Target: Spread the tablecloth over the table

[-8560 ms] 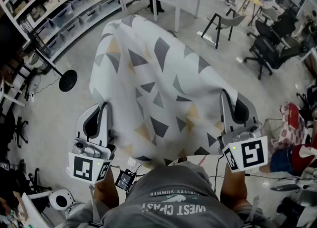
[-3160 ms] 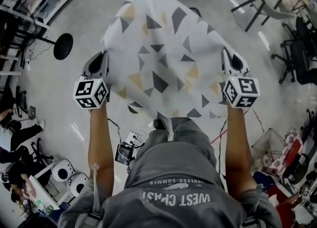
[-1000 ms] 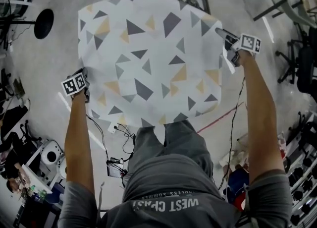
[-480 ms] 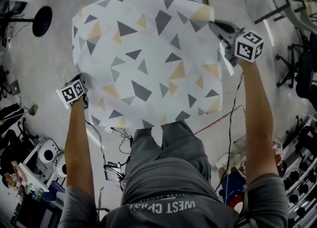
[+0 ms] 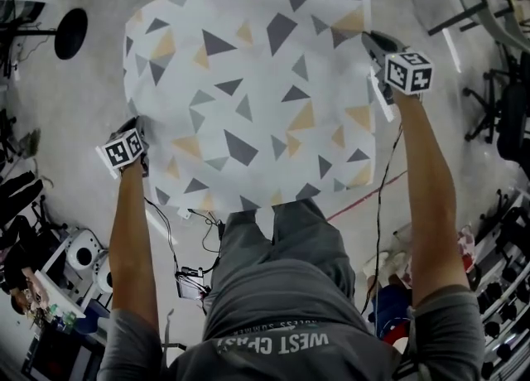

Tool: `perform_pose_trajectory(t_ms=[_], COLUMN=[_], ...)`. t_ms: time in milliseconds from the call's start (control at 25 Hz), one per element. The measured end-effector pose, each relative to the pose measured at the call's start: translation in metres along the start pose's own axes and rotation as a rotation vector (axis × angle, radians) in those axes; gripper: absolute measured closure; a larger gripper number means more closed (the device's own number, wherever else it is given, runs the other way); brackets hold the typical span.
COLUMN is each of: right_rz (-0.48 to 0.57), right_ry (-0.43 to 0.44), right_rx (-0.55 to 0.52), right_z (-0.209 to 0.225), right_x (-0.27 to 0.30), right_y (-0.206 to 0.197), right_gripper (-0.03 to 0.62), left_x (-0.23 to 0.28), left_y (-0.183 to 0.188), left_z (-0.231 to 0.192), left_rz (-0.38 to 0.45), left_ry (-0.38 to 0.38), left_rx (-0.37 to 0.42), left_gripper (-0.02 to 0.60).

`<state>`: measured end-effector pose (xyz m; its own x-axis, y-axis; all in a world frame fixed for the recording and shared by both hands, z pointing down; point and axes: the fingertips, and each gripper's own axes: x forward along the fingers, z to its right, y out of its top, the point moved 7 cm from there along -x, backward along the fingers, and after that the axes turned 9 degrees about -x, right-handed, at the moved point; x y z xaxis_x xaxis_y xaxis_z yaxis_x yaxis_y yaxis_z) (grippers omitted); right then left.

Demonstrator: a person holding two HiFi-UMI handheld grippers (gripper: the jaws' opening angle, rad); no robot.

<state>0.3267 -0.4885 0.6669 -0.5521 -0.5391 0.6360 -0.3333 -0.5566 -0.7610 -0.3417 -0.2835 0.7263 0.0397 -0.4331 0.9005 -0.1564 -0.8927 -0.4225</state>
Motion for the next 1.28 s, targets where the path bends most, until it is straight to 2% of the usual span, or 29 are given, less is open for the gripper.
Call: perform_pose_trajectory(t_ms=[80, 200, 280, 320, 400, 520, 600, 680, 840, 1000, 1080, 1160, 1280], right_rz=[-0.068, -0.161, -0.198, -0.211, -0.229, -0.254, -0.281, -0.321, -0.439, -0.457, -0.458, -0.459, -0.468], right_ry=[-0.095, -0.259, -0.339, -0.356, -0.346, -0.263, -0.228, -0.221, -0.231, -0.254, -0.255, -0.253, -0.248], right_rx=[0.052, 0.141, 0.139, 0.103, -0.003, -0.126, -0.148, -0.142, -0.142, -0.15, -0.162, -0.169, -0.18], right_z=[0.025, 0.043, 0.031, 0.016, -0.029, -0.106, -0.143, -0.166, -0.189, -0.201, -0.21, -0.221, -0.239], right_x=[0.015, 0.014, -0.003, -0.012, -0.028, -0.039, -0.043, -0.045, -0.051, -0.064, -0.069, -0.073, -0.079], right_y=[-0.007, -0.028, -0.037, -0.041, -0.053, -0.082, -0.102, -0.124, -0.166, -0.174, -0.173, -0.174, -0.177], right_gripper=[0.552, 0.426, 0.41, 0.411, 0.433, 0.448, 0.456, 0.464, 0.47, 0.476, 0.477, 0.477, 0.477], left_x=[0.001, 0.006, 0.007, 0.007, 0.0, -0.021, -0.036, -0.045, -0.059, -0.07, -0.074, -0.076, -0.083], left_y=[0.008, 0.015, 0.016, 0.015, 0.011, 0.006, -0.001, -0.018, -0.069, -0.128, -0.159, -0.189, -0.22], left_z=[0.003, 0.003, 0.002, 0.002, -0.001, -0.005, -0.002, 0.0, -0.017, -0.045, -0.056, -0.058, -0.055], left_rz=[0.0, -0.025, -0.018, -0.012, 0.001, 0.06, 0.095, 0.094, 0.034, -0.023, -0.086, -0.176, -0.24], left_ry=[0.0, 0.007, -0.008, -0.01, 0.015, 0.072, 0.065, 0.034, 0.003, -0.058, -0.11, -0.182, -0.256], left_rx=[0.047, 0.074, 0.054, 0.052, 0.082, 0.137, 0.138, 0.116, 0.025, -0.157, -0.227, -0.254, -0.212], left_gripper=[0.568, 0.56, 0.558, 0.556, 0.543, 0.53, 0.523, 0.522, 0.523, 0.523, 0.523, 0.523, 0.523])
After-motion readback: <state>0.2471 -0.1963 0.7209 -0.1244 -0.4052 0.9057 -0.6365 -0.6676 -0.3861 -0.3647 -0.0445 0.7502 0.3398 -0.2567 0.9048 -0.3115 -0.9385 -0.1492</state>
